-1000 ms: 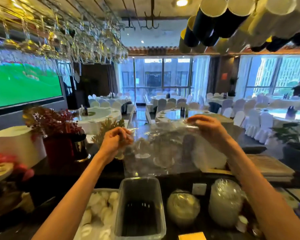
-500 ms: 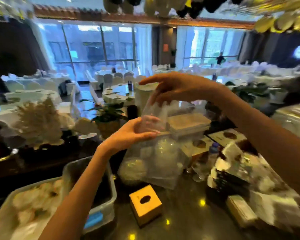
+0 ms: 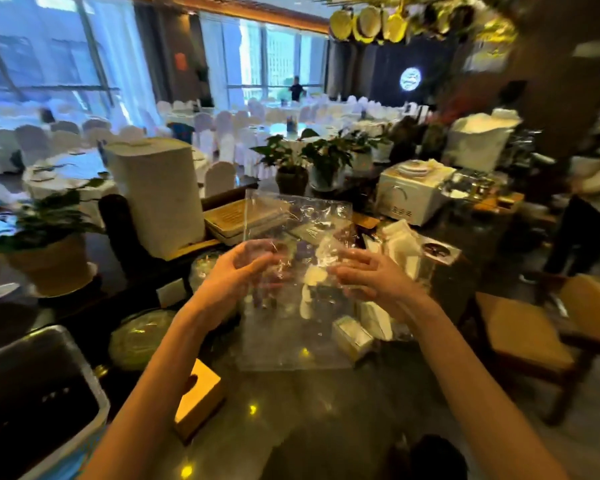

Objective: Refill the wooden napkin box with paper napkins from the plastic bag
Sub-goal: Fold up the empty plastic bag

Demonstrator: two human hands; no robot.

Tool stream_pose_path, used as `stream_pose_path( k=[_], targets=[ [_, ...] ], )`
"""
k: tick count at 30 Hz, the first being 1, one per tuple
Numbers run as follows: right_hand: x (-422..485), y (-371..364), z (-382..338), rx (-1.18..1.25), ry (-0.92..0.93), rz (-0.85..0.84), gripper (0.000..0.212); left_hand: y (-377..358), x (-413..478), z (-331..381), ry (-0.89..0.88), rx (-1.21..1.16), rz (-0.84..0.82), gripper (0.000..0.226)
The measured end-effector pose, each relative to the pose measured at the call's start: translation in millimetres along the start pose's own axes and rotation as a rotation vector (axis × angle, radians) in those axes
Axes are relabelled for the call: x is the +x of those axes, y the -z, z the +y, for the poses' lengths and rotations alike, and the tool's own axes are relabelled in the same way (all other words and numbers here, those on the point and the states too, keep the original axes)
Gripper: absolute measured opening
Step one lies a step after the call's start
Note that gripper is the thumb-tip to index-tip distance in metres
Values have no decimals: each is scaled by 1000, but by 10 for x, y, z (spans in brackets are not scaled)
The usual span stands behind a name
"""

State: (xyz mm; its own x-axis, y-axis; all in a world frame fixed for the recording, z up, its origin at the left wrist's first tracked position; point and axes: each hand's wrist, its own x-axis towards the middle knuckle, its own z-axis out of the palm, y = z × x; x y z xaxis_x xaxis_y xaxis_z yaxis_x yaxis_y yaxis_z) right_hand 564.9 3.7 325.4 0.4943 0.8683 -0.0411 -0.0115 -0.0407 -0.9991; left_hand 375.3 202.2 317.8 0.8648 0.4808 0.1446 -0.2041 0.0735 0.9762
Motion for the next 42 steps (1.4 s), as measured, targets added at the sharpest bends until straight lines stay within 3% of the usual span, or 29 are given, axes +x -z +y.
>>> stream_pose_path(
  k=[3,7,12,15,17,20,24,26,27,31,33,35,38,42],
  targets=[
    [-339,36,115,68,-9,114,39,-3,-212,-63,140,-24,-100,38],
    [-964,14,236,58,-55,96,35,-57,-593,-245,151,9,-149,38],
    [-1727,-86,350,59,179,283,27,-409,-951,-497,96,-155,-288,39],
    [-2182,-79,263,-124,352,359,27,-729,-1074,-558,78,-262,-361,28],
    [-2401,-53,170,-252,380,303,31,-916,-1072,-546,42,-252,-386,18],
    [-2733,154,137,-307,284,276,43,-1252,-1007,-558,71,-272,-428,13],
    [-3128,383,216,252,107,175,70,-1706,-934,-635,152,-231,-418,53],
    [-3203,488,301,210,1,246,90,-1933,-889,-708,161,-206,-370,48],
    [-3220,547,317,133,-29,298,91,-2032,-873,-738,167,-192,-347,44],
    [-3222,1022,212,-129,-62,442,59,-2343,-845,-912,220,-151,-403,39],
    [-3183,1335,61,-119,-124,352,50,-2522,-809,-1026,231,-145,-383,36],
    [-3050,1612,-82,-160,-197,219,60,-2722,-765,-1162,229,-166,-292,37],
    [-2706,2032,-203,-456,-223,119,71,-2956,-764,-1347,240,-273,-178,40],
    [-2157,2441,-416,-681,-181,-55,66,-2974,-847,-1536,266,-790,-230,40]
  ],
)
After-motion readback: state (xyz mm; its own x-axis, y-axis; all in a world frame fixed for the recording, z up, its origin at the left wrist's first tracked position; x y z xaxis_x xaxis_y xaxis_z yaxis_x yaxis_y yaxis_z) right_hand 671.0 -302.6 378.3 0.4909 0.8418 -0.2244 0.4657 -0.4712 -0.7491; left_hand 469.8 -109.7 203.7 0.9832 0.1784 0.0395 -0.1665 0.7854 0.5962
